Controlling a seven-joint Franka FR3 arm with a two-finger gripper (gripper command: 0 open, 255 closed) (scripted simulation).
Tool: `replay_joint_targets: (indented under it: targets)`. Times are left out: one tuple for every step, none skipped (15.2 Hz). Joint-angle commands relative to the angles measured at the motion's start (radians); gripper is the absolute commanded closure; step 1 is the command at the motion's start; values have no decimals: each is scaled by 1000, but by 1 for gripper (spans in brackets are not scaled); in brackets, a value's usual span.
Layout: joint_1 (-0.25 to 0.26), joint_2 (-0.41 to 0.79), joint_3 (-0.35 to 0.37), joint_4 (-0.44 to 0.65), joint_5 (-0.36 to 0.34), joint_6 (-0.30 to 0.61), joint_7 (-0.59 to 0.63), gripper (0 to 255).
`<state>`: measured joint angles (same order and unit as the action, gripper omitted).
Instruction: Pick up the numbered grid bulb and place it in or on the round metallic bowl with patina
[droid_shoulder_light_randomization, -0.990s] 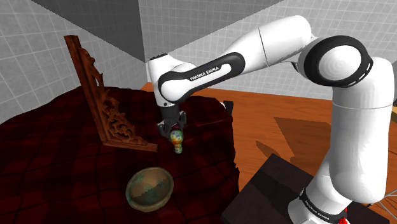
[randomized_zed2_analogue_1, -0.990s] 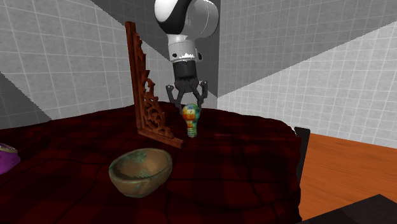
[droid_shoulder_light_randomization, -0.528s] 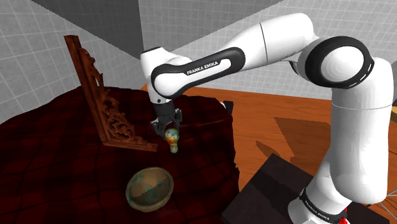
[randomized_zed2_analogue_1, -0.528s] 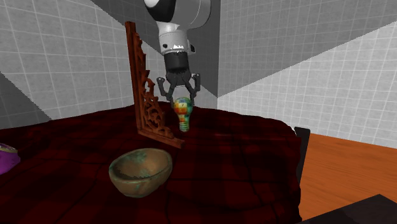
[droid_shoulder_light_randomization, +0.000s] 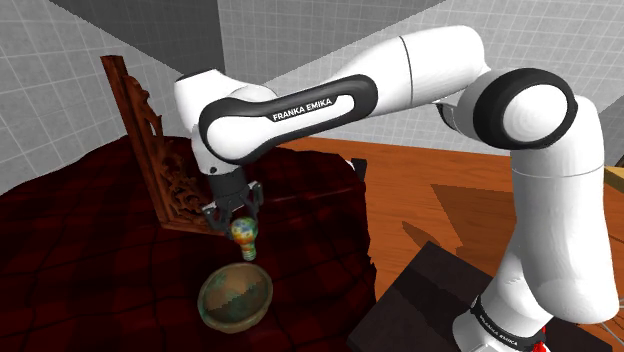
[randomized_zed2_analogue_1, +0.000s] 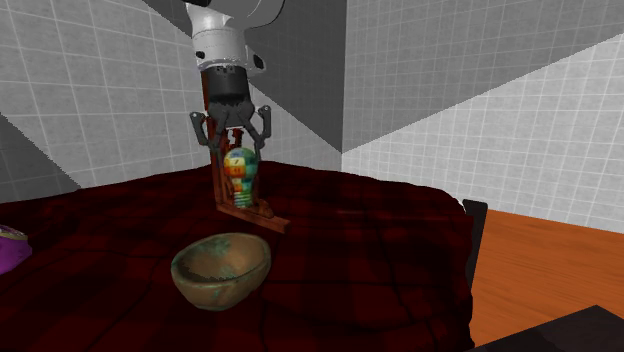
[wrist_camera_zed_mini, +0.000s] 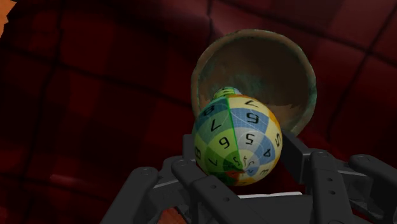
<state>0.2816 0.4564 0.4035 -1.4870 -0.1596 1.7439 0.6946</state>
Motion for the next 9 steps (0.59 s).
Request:
replay_joint_targets:
  targets:
    - [41,35,9,63,-8,-31,43,255]
    - [73,64,15,116,-16,-56,73,255]
    - [72,66,14,105,-16,-44,73,255]
    - [72,68,13,95,-17,-32,74,255]
    - [71,70,12,85,-18,-19,75,255]
    - [71,73,11,75,-19,-7,75,255]
    - [70,75,11,65,-21,4,76,255]
    - [70,78,10,56,-22,16,77,255]
    - [70,82,9,48,-24,28,78,255]
